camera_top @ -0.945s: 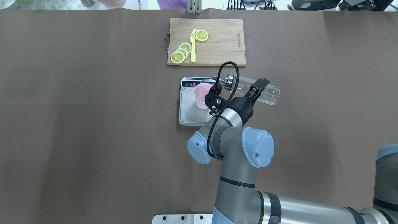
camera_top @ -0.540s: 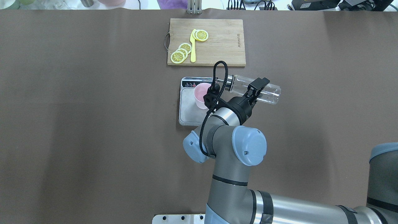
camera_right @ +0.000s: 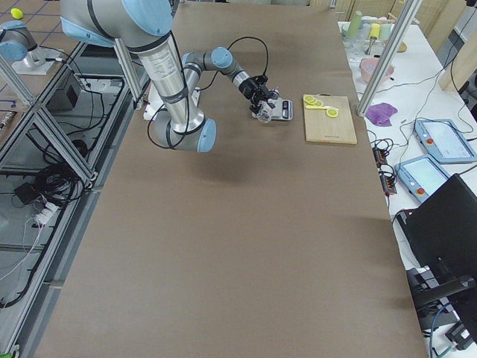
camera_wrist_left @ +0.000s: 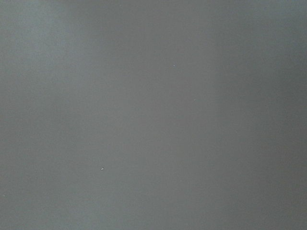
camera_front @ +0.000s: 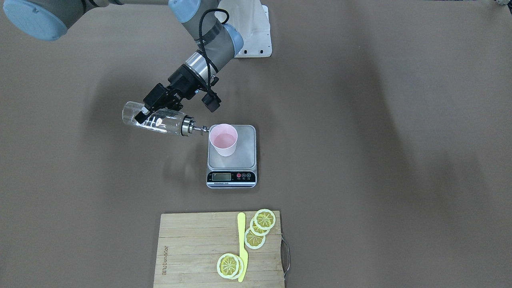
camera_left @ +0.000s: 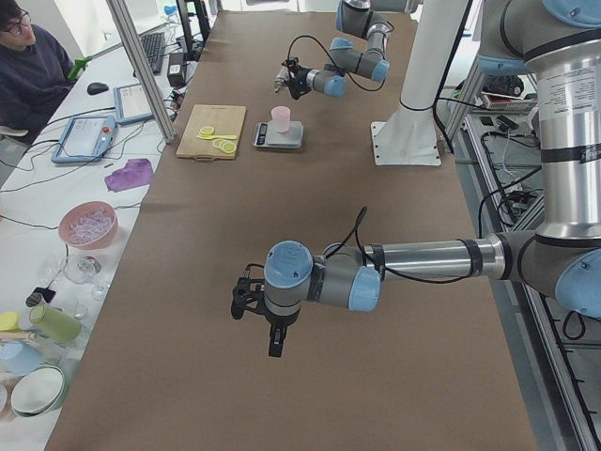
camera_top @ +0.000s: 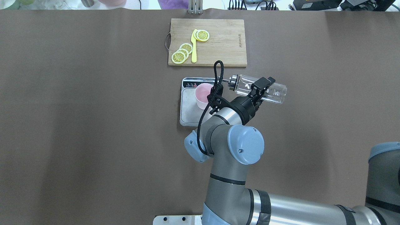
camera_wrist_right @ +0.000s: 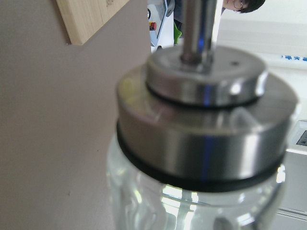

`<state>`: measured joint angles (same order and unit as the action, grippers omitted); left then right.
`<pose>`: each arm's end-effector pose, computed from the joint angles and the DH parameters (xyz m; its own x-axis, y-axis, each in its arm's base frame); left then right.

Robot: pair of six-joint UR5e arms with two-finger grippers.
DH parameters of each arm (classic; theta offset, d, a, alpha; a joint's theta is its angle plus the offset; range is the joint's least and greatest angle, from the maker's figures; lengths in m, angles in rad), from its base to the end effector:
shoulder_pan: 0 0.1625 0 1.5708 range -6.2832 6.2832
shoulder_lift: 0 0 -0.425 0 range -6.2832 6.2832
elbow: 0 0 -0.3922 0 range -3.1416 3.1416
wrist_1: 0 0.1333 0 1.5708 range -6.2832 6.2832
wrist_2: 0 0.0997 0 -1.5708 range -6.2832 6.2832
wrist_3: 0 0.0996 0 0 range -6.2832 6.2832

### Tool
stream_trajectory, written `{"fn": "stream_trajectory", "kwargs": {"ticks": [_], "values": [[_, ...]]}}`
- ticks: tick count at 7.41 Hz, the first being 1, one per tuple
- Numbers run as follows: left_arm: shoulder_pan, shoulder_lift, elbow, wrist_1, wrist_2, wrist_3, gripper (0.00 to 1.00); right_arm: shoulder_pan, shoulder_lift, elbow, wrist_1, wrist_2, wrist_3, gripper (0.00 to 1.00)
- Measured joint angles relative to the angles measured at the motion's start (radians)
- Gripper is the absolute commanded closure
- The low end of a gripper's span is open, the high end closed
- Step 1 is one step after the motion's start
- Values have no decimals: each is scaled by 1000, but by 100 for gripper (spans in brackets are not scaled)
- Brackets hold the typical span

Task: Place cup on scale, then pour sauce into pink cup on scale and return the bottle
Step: 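Tilt the bottle's spout down over the pink cup with the right gripper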

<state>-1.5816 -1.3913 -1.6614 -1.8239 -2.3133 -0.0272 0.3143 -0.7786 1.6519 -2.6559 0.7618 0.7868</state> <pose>-0.0705 -0.4244 0.6716 0.7374 0.0757 -0.6712 0.0307 0.9889 0.1453 -0.5428 -0.3924 0.2485 0.7069 -0.2827 -0.6484 0.6079 0.7115 0.3525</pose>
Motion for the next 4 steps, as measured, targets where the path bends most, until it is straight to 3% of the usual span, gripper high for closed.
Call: {"fn": "stream_trajectory", "kwargs": {"ticks": [4], "values": [[0,0,-1,0,-1,1,2,0,54,-72,-88,2,65,100]]}}
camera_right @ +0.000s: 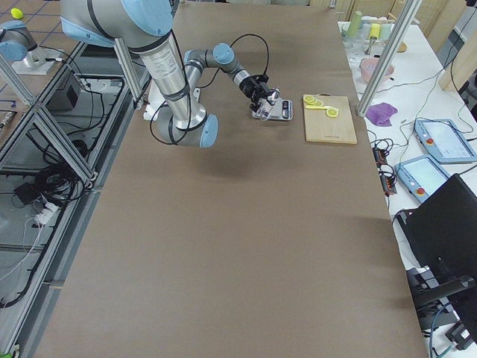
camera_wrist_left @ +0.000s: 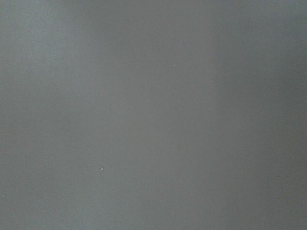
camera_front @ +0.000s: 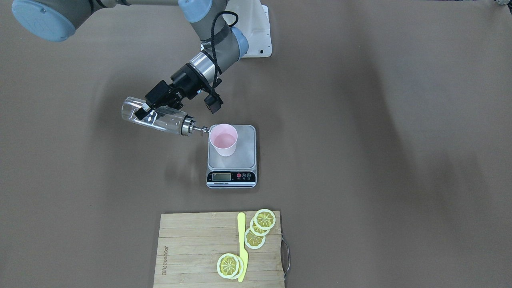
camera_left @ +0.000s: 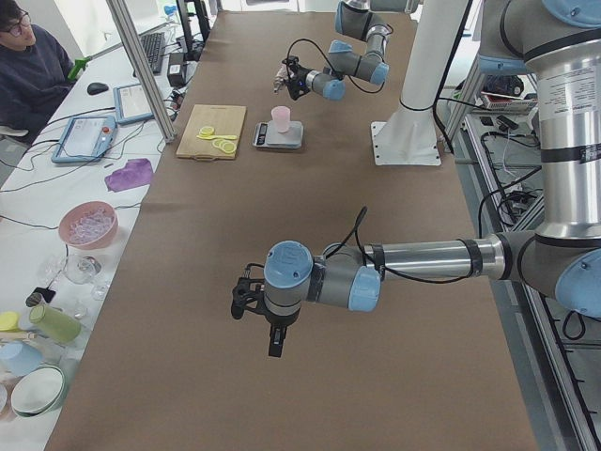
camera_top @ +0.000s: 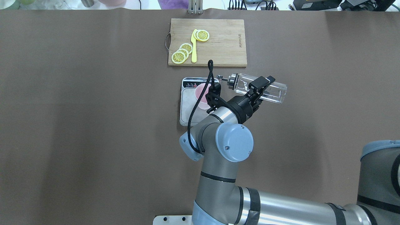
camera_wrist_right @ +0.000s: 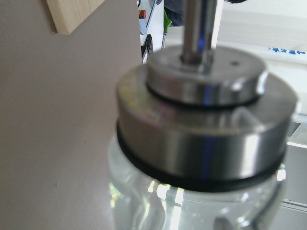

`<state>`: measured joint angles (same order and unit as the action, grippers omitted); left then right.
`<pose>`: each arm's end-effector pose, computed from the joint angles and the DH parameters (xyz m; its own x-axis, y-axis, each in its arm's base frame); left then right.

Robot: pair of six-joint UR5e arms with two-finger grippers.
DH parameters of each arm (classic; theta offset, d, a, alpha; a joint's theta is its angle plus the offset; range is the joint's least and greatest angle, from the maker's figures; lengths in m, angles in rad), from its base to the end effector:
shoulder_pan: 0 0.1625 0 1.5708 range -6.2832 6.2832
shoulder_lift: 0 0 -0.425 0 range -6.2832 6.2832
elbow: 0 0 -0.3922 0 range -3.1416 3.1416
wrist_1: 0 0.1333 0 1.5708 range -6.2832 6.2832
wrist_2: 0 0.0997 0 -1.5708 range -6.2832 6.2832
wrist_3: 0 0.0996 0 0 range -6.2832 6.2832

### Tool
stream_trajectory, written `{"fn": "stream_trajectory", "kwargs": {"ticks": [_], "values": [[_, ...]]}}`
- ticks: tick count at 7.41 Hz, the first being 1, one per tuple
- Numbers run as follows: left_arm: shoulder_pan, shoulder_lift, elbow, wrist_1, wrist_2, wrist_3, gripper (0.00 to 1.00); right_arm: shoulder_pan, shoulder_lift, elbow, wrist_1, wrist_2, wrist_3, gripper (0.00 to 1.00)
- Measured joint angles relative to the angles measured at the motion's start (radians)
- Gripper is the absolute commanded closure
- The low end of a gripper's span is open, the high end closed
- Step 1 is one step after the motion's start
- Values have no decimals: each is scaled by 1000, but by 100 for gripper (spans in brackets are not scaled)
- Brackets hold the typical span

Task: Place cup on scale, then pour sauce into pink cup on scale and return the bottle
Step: 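Tilt the bottle's spout down over the pink cup with the right gripper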

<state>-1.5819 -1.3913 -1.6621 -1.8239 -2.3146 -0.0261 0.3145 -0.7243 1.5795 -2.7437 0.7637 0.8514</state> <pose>-0.0706 -0.4244 0.6711 0.7366 0.0772 -0.6720 0.0302 0.9887 0.1467 -0.5535 -0.3959 0.2447 0.6791 -0.2583 -0.6871 0.5957 0.7408 0.3103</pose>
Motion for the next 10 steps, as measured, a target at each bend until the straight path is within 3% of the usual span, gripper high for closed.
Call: {"fn": "stream_trajectory", "kwargs": {"ticks": [4,10], "values": [[0,0,0,0,0,0,2,-1,35,-60,-62,1,59,100],[0,0,2,3,0,-1,2,-6,148,-253,-113,9,130,100]]}}
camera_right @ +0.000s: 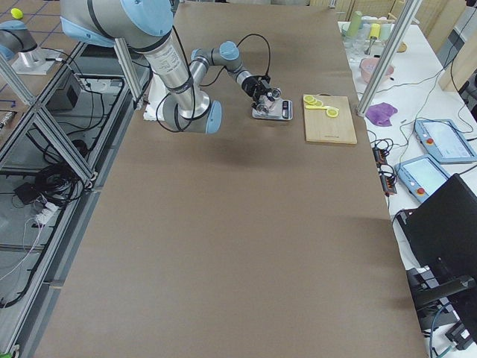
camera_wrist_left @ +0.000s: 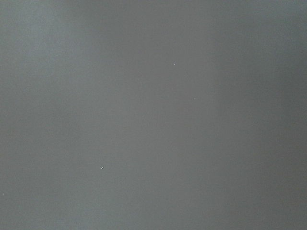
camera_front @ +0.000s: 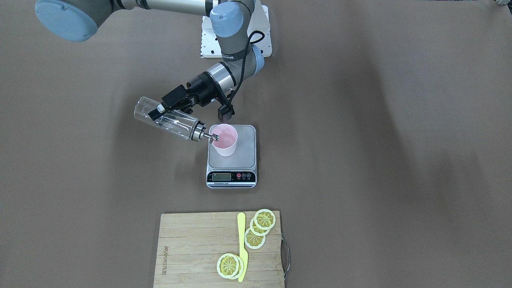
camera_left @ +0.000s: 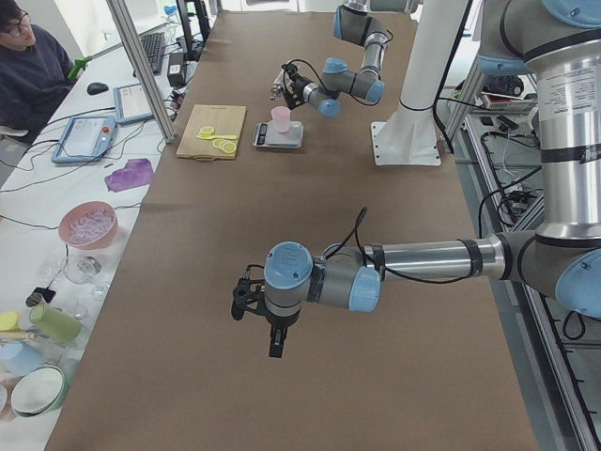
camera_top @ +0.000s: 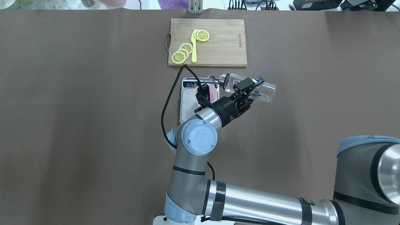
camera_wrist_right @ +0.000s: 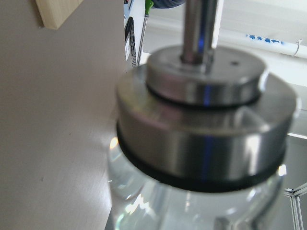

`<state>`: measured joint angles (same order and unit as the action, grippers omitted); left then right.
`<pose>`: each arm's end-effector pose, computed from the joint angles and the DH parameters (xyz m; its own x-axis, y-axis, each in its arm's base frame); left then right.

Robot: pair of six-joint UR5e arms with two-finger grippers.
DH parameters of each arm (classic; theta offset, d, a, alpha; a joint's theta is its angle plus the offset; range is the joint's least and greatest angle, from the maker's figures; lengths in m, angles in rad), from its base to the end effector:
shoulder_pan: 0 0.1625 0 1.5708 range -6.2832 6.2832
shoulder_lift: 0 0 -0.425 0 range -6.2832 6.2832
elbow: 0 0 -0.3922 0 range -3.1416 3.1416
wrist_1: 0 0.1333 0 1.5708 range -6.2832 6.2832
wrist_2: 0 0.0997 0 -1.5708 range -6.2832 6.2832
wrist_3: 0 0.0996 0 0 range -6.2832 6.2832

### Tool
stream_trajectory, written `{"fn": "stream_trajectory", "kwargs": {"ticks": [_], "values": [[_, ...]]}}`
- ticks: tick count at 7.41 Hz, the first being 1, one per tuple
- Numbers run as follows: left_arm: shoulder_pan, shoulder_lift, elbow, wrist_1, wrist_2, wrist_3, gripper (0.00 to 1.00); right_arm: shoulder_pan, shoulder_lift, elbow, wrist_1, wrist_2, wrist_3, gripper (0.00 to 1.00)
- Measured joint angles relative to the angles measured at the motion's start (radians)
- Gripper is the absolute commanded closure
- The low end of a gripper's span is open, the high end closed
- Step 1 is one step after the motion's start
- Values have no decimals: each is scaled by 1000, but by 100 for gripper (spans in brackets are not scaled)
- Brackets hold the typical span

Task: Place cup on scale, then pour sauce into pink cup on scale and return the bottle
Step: 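Tilt the bottle's spout down over the pink cup with the right gripper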

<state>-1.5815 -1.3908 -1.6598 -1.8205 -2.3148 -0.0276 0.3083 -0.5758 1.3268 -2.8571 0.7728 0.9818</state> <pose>-0.0704 -0.4238 0.6729 0.7363 0.0719 -0.6728 0.0309 0.9897 0.1395 -0.5987 -0.4054 0.2370 0.6058 -0.2141 -0.7662 0.5685 0.7903 0.2287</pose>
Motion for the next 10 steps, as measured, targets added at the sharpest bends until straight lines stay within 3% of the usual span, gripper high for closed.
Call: {"fn": "stream_trajectory", "kwargs": {"ticks": [3,10], "values": [[0,0,3,1,0,0,2,-10,25,-58,-36,1,52,100],[1,0,6,1,0,-3,2,-28,31,-63,-172,15,96,100]]}}
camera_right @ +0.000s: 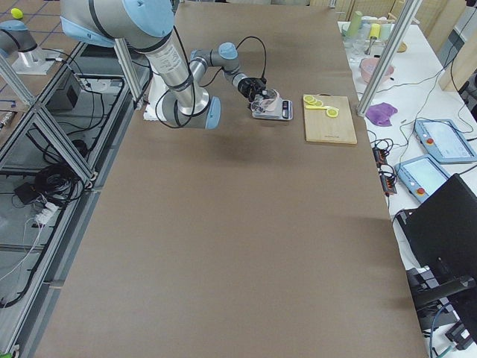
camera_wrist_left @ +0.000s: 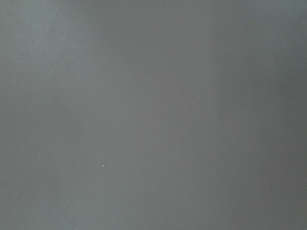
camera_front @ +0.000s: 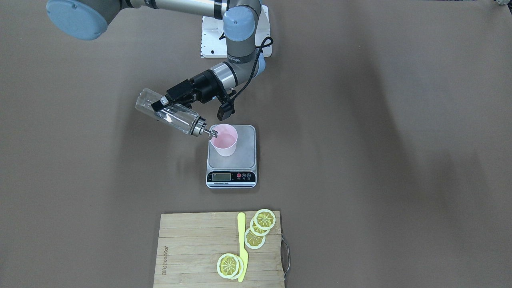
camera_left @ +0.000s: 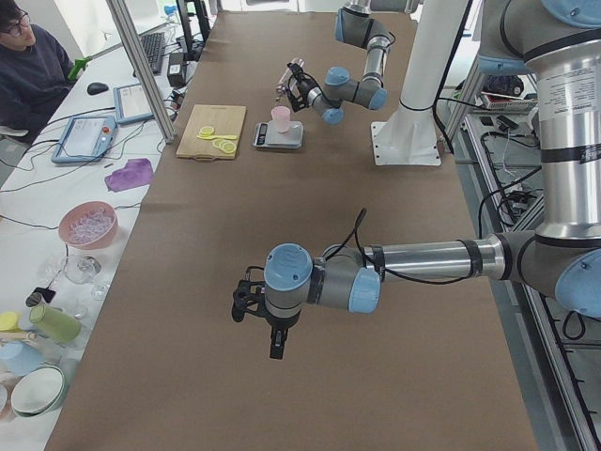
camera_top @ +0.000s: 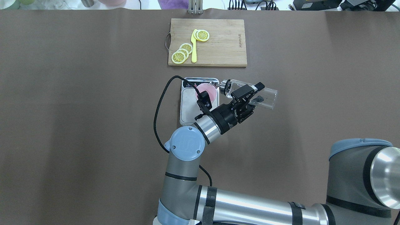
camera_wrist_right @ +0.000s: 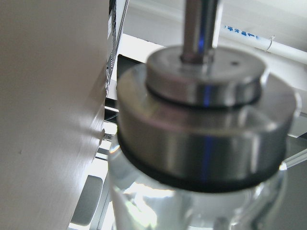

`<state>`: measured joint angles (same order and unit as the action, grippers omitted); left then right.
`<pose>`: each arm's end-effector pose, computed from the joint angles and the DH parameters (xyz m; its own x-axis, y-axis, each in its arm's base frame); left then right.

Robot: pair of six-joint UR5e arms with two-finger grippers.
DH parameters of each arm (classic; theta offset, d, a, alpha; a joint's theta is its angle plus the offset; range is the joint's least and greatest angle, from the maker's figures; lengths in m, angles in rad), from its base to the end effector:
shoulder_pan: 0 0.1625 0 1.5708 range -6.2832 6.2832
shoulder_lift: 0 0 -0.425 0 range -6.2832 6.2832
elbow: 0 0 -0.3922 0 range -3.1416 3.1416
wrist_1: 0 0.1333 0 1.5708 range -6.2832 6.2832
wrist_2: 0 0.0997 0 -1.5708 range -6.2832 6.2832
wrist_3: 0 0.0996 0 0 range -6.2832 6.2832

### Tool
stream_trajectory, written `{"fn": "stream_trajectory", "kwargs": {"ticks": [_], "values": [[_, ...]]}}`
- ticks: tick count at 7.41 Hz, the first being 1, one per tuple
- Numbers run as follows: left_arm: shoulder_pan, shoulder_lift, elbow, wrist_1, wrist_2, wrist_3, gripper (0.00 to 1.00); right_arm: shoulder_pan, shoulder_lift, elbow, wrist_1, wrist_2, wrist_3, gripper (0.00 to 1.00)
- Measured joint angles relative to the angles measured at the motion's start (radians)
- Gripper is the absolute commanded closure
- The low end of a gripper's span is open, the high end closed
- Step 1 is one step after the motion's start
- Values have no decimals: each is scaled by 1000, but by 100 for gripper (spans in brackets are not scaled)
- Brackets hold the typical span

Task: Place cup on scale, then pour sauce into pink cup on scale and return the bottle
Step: 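Tilt the bottle's spout down over the pink cup with the right gripper, then hold the bottle tilted over the pink cup with the right gripper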

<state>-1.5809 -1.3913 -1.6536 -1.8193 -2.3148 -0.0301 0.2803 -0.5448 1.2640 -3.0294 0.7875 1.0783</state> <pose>-0.0701 -0.4234 0.6759 0.7361 0.0652 -0.6737 0.0321 0.9909 0.1310 -0.6016 -0.3850 0.2437 0.5023 -0.2040 -0.8403 0.5656 0.8126 0.1408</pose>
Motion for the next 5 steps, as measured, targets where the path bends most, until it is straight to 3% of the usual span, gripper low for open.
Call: {"fn": "stream_trajectory", "kwargs": {"ticks": [5], "values": [[0,0,0,0,0,-1,2,-11,17,0,-73,16,48,100]]}}
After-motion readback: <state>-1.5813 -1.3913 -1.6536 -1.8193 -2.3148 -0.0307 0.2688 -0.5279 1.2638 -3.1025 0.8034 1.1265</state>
